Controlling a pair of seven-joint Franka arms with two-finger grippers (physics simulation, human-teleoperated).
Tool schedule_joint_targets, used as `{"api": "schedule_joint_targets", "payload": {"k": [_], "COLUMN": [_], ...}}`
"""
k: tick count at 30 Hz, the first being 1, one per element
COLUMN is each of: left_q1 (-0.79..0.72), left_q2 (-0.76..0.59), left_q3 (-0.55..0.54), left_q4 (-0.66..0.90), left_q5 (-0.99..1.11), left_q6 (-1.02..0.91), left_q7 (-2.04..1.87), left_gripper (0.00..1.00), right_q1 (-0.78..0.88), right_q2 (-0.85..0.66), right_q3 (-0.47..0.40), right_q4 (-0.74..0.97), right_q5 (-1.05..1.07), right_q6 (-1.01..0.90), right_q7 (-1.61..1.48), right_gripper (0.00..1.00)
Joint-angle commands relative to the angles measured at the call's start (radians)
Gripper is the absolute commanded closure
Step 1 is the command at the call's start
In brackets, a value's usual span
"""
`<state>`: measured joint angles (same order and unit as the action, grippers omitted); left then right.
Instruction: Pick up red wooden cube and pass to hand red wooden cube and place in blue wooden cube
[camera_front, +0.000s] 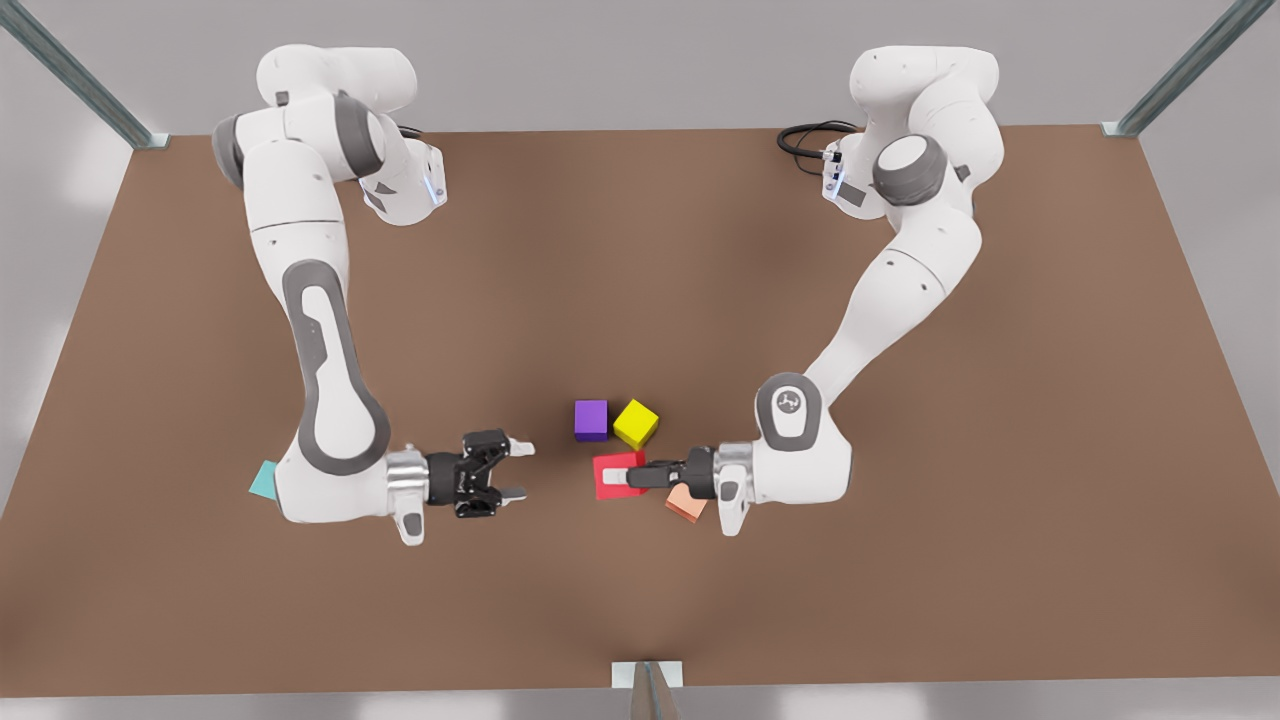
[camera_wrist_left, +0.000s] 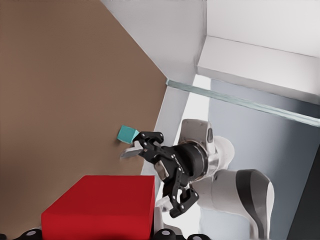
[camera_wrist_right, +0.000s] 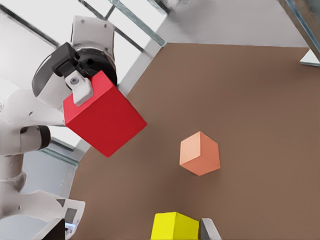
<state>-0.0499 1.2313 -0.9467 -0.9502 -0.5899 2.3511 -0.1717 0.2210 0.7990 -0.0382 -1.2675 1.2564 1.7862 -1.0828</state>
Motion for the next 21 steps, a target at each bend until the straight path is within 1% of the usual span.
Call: {"api": "schedule_joint_targets", "payload": {"k": [1,3,5,8,9,10,12,15,16,21], "left_q1": [-0.002,-0.016,-0.025,-0.025,-0.024,-0.025,-0.024,-0.024,-0.024,-0.028], "left_q2": [0.004,0.007,0.005,0.010,0.010,0.010,0.010,0.010,0.011,0.013], "left_q3": [-0.001,-0.001,-0.003,0.000,0.000,0.000,0.002,0.002,0.002,0.005], "left_q4": [0.001,-0.001,-0.001,-0.002,-0.004,-0.002,-0.002,-0.004,-0.004,-0.005], "left_q5": [-0.019,-0.019,-0.062,-0.103,-0.103,-0.103,-0.103,-0.103,-0.103,-0.099], "left_q6": [0.037,0.039,0.042,0.040,0.040,0.040,0.040,0.040,0.040,0.042], "left_q7": [0.020,0.018,0.021,0.095,0.098,0.100,0.100,0.100,0.103,0.251], "left_gripper": [0.43,0.43,0.43,0.43,0.43,0.43,0.43,0.43,0.43,0.43], "right_q1": [0.001,0.003,0.006,0.006,0.006,0.006,0.001,-0.005,-0.014,-0.020], "right_q2": [0.003,0.008,0.043,0.055,0.059,0.060,0.060,0.060,0.059,0.055], "right_q3": [0.001,0.001,0.006,0.063,0.093,0.101,0.104,0.106,0.119,0.129], "right_q4": [0.005,0.016,0.068,0.083,0.082,0.080,0.079,0.077,0.068,0.062], "right_q5": [0.100,0.112,0.113,0.126,0.138,0.162,0.164,0.166,0.169,0.186], "right_q6": [0.131,0.186,0.225,0.223,0.213,0.213,0.205,0.141,0.128,0.081], "right_q7": [-0.770,-0.770,-0.764,-0.767,-0.784,-0.815,-0.822,-0.845,-0.865,-0.908], "right_gripper": [0.00,0.00,0.00,0.00,0.00,0.00,0.00,0.00,0.00,0.00]}}
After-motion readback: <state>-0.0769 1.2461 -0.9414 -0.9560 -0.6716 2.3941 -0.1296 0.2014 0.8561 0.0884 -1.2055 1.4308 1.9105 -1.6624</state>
